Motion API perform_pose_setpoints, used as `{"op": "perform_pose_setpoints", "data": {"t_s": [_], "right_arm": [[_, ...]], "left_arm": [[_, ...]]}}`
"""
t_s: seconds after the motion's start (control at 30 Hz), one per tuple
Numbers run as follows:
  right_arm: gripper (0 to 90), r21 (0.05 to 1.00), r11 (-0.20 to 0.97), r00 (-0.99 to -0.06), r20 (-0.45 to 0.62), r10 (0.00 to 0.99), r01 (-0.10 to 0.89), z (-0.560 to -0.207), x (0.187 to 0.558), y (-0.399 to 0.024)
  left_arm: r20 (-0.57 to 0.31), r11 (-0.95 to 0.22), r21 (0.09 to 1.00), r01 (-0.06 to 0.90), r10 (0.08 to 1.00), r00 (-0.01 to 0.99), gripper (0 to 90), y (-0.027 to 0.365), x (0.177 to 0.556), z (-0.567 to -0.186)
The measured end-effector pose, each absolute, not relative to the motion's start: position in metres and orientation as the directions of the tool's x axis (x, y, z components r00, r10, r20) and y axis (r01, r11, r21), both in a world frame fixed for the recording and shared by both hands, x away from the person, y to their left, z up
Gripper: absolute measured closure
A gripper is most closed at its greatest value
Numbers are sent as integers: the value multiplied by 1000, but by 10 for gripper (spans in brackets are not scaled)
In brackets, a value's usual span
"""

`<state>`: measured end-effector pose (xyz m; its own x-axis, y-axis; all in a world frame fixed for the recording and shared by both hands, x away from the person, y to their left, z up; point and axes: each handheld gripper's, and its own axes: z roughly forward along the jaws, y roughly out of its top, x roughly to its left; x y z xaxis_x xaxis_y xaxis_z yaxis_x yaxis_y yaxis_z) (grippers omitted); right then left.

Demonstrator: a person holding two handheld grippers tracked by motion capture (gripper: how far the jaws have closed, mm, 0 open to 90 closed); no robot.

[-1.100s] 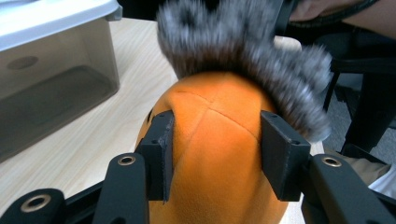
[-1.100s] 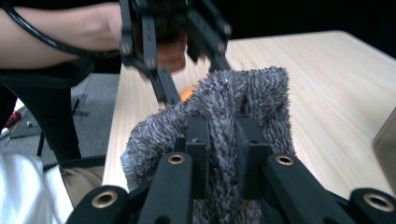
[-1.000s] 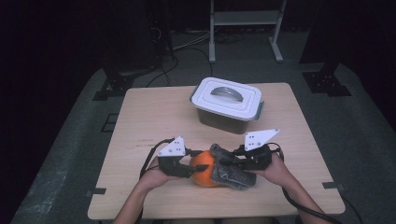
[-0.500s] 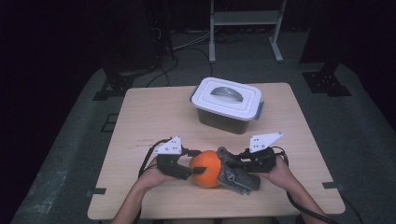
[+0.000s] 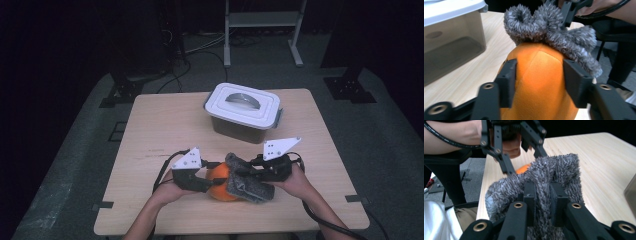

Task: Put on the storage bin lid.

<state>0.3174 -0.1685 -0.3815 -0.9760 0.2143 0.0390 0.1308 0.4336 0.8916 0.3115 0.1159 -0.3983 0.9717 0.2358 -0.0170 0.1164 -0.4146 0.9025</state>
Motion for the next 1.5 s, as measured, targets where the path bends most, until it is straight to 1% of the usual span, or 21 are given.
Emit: {"op": "perform_pose_setpoints", "data": {"t_s": [0.13, 0.2, 0.23, 0.27, 0.33, 0.4, 0.47, 0.57, 0.67, 0.7, 0.8, 0.87, 0.97, 1.07, 1.1, 1.17, 1.23, 1.27, 1.37, 1.43, 1.5], "right_arm": [[773, 890, 430, -974, 63, 218, 154, -390, 318, -175], [772, 886, 436, -972, 63, 227, 159, -392, 318, -179], [772, 879, 448, -971, 59, 234, 161, -394, 318, -181], [772, 877, 451, -969, 63, 238, 167, -394, 318, -183], [772, 875, 455, -969, 58, 238, 164, -393, 318, -185], [772, 877, 454, -970, 49, 238, 156, -387, 317, -184], [773, 883, 450, -972, 31, 232, 135, -380, 316, -182], [773, 898, 429, -978, 8, 211, 100, -366, 314, -174], [772, 891, 450, -981, -30, 189, 60, -358, 312, -162], [772, 884, 466, -982, -47, 184, 45, -358, 313, -158], [773, 869, 491, -981, -45, 190, 55, -365, 316, -155], [773, 867, 493, -981, -30, 194, 71, -370, 318, -158], [772, 861, 498, -979, -5, 201, 98, -378, 320, -163], [773, 861, 495, -977, 8, 212, 114, -382, 319, -169], [772, 858, 500, -976, 4, 216, 114, -382, 319, -170], [772, 850, 513, -976, 3, 217, 116, -383, 318, -172], [772, 851, 514, -977, -1, 214, 112, -381, 318, -172], [772, 851, 514, -977, -4, 215, 110, -379, 317, -172], [772, 860, 502, -978, -17, 209, 93, -370, 316, -170], [772, 866, 495, -980, -32, 197, 71, -363, 316, -166], [772, 864, 500, -981, -45, 188, 56, -358, 315, -160]], "left_arm": [[-33, -423, 896, 139, 248, 968, 202, 117, 317, -406], [-73, -412, 895, 171, 244, 967, 182, 118, 321, -412], [-86, -410, 895, 178, 233, 969, 188, 118, 321, -413], [-85, -410, 896, 169, 216, 973, 250, 117, 320, -413], [-40, -434, 891, 136, 223, 974, 387, 115, 317, -408], [-19, -445, 887, 123, 232, 973, 453, 114, 315, -403], [16, -474, 875, 102, 239, 971, 481, 111, 312, -398], [71, -505, 861, 64, 244, 967, 491, 103, 305, -394], [121, -530, 847, 34, 255, 959, 494, 100, 301, -388], [128, -529, 848, 32, 264, 956, 496, 101, 301, -387], [115, -521, 852, 47, 275, 955, 493, 106, 301, -388], [84, -511, 857, 66, 265, 960, 448, 108, 304, -392], [32, -483, 871, 92, 242, 970, 293, 110, 309, -397], [-11, -478, 868, 135, 254, 967, 179, 115, 315, -404], [-31, -467, 871, 149, 251, 968, 181, 116, 317, -407], [-29, -472, 870, 139, 234, 972, 281, 116, 316, -408], [-3, -483, 867, 125, 246, 969, 388, 114, 313, -406], [17, -488, 866, 111, 251, 968, 420, 112, 311, -403], [74, -511, 856, 79, 272, 960, 464, 103, 305, -396], [131, -545, 837, 51, 291, 948, 470, 94, 300, -393], [163, -561, 827, 40, 307, 938, 470, 88, 298, -391]]}}
